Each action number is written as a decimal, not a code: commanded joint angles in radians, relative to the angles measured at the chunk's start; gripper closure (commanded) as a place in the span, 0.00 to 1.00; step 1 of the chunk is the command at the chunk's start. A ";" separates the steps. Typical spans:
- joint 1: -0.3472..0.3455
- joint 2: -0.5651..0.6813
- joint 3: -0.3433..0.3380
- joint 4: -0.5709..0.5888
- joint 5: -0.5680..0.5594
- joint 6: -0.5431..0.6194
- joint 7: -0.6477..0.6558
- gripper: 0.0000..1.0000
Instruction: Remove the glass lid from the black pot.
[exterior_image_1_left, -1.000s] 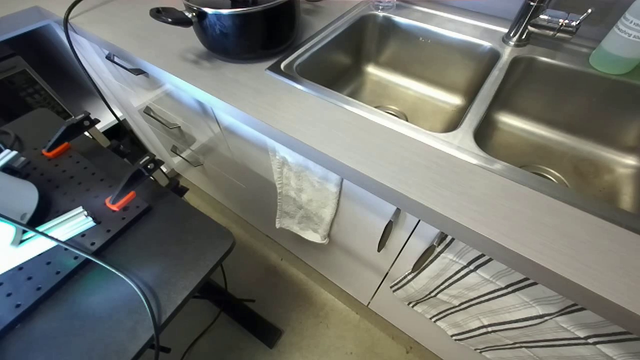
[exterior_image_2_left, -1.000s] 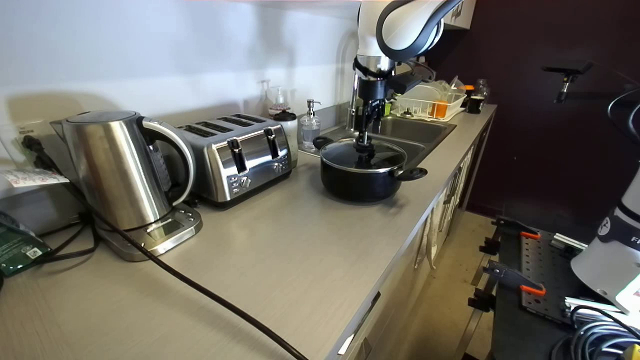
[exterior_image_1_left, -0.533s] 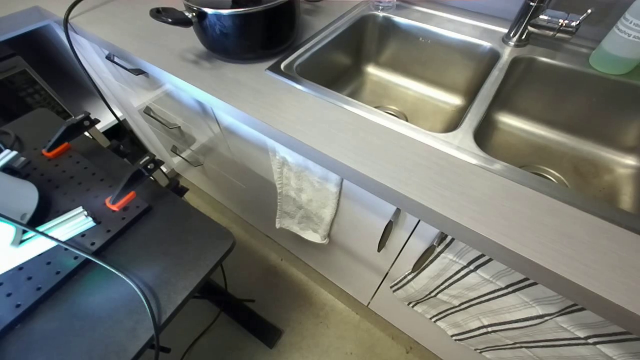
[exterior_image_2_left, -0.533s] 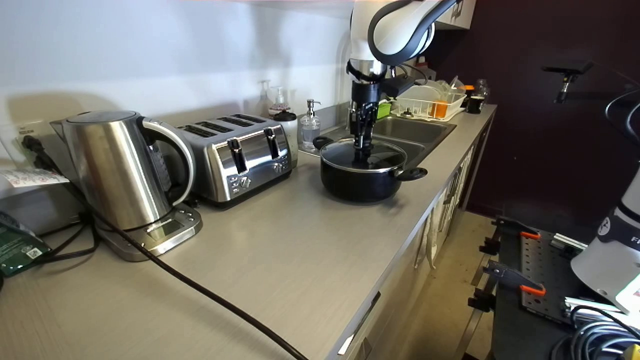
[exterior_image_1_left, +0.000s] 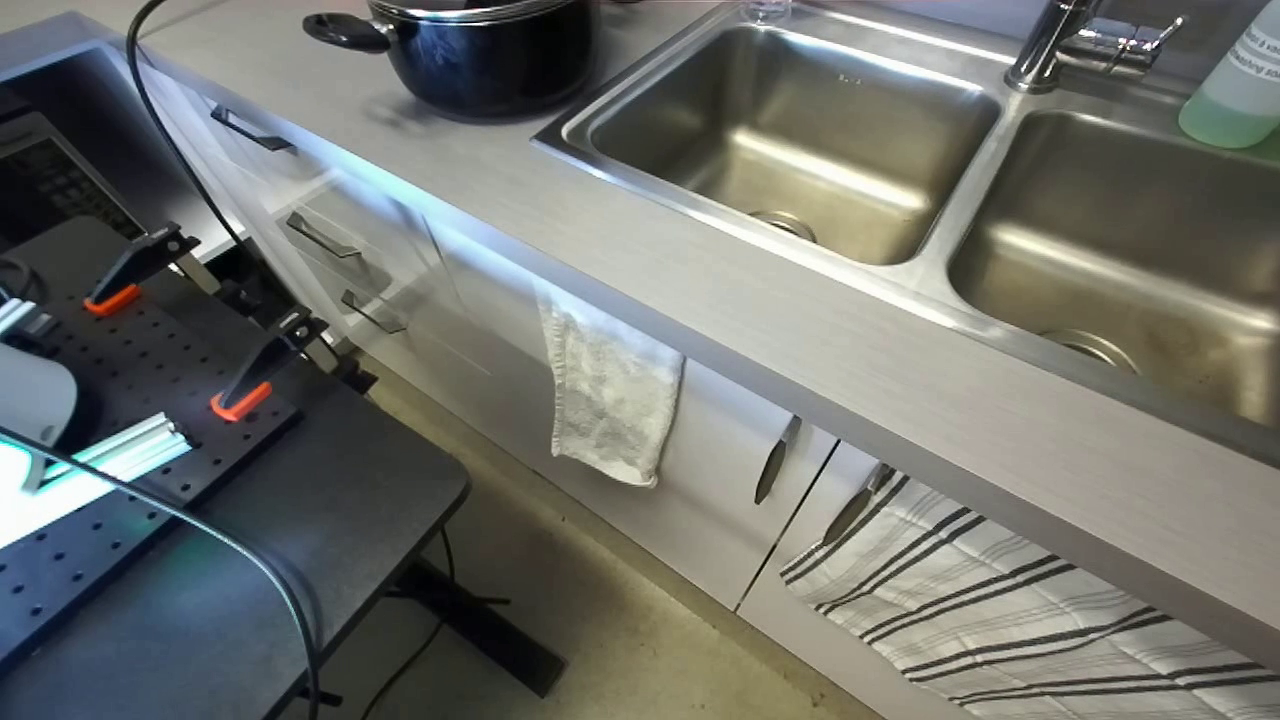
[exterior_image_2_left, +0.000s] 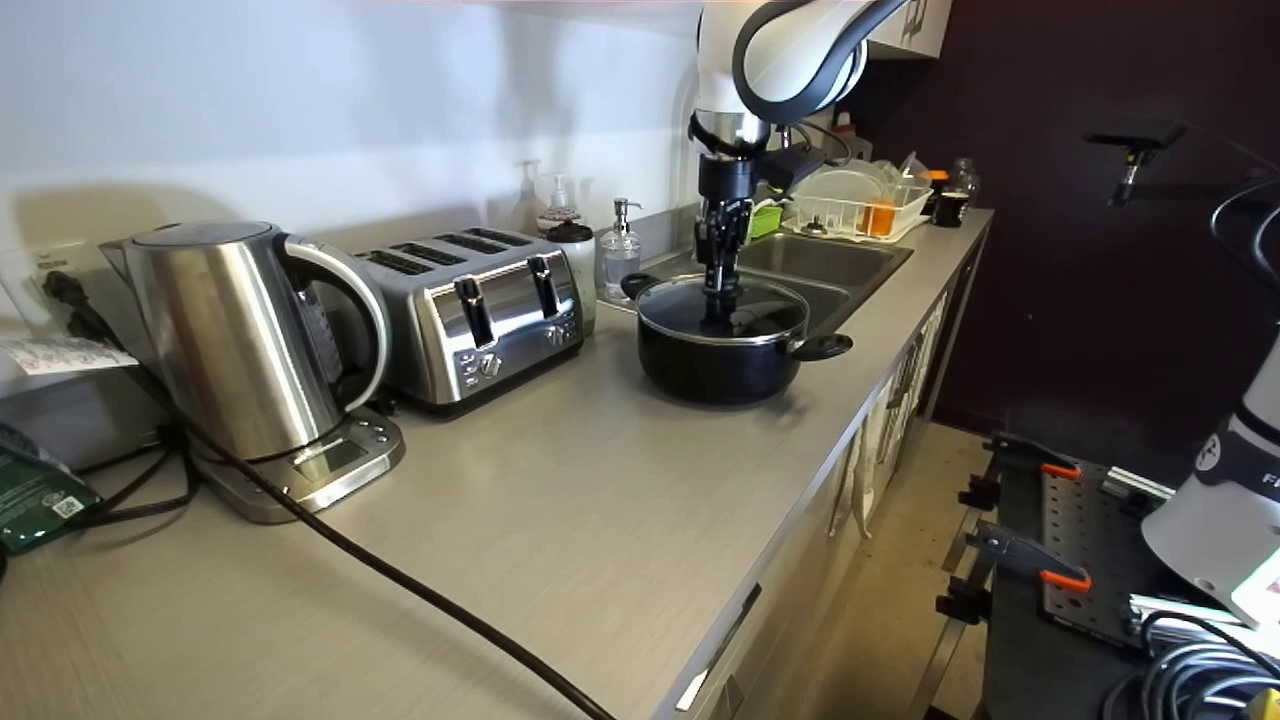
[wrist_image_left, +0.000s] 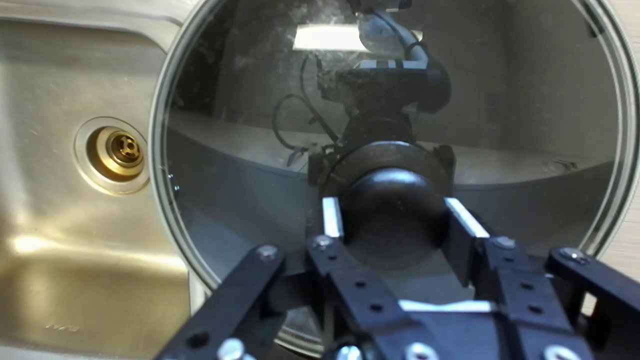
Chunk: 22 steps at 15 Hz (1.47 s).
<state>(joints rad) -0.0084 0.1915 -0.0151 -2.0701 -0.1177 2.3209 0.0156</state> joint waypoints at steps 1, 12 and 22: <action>0.014 -0.094 0.015 -0.047 0.006 0.008 -0.020 0.75; 0.094 -0.203 0.099 -0.085 -0.013 -0.014 -0.058 0.75; 0.243 -0.132 0.244 -0.052 -0.130 -0.037 -0.067 0.75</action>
<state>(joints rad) 0.2097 0.0383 0.2077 -2.1474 -0.2031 2.3128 -0.0371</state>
